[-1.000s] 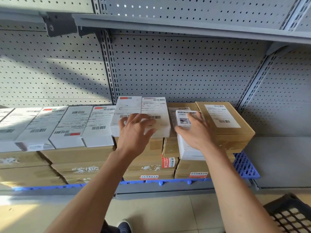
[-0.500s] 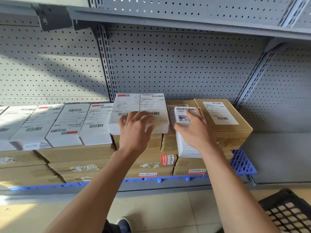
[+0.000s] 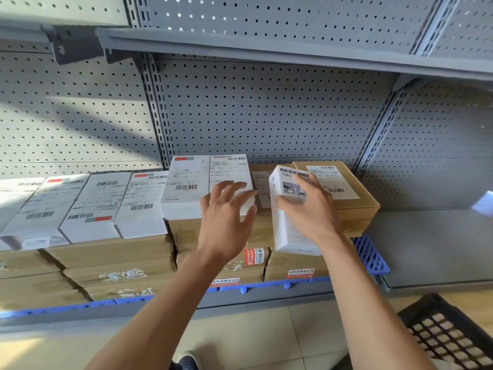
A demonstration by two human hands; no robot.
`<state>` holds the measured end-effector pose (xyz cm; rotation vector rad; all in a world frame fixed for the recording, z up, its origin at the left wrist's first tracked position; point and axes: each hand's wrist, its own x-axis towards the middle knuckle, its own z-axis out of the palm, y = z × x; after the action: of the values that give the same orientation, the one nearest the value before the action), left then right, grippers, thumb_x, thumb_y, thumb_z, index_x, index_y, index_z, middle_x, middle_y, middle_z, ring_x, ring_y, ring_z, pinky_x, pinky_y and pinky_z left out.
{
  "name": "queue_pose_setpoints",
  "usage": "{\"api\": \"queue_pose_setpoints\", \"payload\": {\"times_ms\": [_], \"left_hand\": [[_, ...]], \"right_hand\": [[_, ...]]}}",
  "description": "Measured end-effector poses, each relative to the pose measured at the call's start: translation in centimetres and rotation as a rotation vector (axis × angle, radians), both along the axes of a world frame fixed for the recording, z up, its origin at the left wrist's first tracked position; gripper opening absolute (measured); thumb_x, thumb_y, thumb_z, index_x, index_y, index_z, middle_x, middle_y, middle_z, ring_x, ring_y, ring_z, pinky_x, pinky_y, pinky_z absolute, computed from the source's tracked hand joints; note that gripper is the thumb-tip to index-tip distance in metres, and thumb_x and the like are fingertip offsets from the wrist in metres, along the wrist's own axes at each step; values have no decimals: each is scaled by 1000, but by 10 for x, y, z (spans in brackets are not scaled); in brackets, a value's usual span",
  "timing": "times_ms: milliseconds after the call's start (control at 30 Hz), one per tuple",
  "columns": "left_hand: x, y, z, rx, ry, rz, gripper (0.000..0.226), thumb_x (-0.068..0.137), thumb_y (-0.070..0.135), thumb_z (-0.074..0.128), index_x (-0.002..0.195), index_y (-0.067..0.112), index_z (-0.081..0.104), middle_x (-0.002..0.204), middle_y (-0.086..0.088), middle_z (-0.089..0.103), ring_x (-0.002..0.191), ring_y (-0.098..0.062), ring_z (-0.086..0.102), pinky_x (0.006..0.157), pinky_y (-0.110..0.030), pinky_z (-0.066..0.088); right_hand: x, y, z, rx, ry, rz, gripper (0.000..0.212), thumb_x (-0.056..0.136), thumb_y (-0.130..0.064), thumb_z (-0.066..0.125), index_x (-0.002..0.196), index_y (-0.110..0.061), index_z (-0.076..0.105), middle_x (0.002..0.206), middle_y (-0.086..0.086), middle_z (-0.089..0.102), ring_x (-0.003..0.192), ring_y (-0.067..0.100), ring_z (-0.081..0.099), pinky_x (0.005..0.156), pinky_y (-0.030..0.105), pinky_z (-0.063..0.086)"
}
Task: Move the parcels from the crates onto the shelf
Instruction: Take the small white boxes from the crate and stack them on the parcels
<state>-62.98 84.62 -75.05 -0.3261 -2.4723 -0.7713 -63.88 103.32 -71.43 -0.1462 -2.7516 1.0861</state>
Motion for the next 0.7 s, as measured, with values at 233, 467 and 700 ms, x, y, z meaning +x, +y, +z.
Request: {"api": "queue_pose_setpoints", "payload": {"times_ms": [233,467,700], "left_hand": [[18,36,25,781,-395,-161,25,96,26,67,120,33,67,114,18,69,96,-8,67,87,-39,59],[37,83,29,1063,-882,-381,34,103,44,49,123,25,69,112,6,76,110,-15,70,95,-51,56],[36,110,24,1048,-1025,-601,41,101,53,47,130,31,66,124,4,71,116,-25,67,97,-58,53]], "right_hand": [[24,23,10,-399,127,27,70,87,-43,75,150,-33,47,136,-25,57,125,-5,52,104,22,43],[42,52,8,-622,198,51,62,87,-38,73,146,-33,53,124,-30,64,115,-5,62,89,17,49],[52,78,8,-685,148,98,38,105,-13,50,140,-25,59,104,-22,75,92,-3,70,70,13,51]]}}
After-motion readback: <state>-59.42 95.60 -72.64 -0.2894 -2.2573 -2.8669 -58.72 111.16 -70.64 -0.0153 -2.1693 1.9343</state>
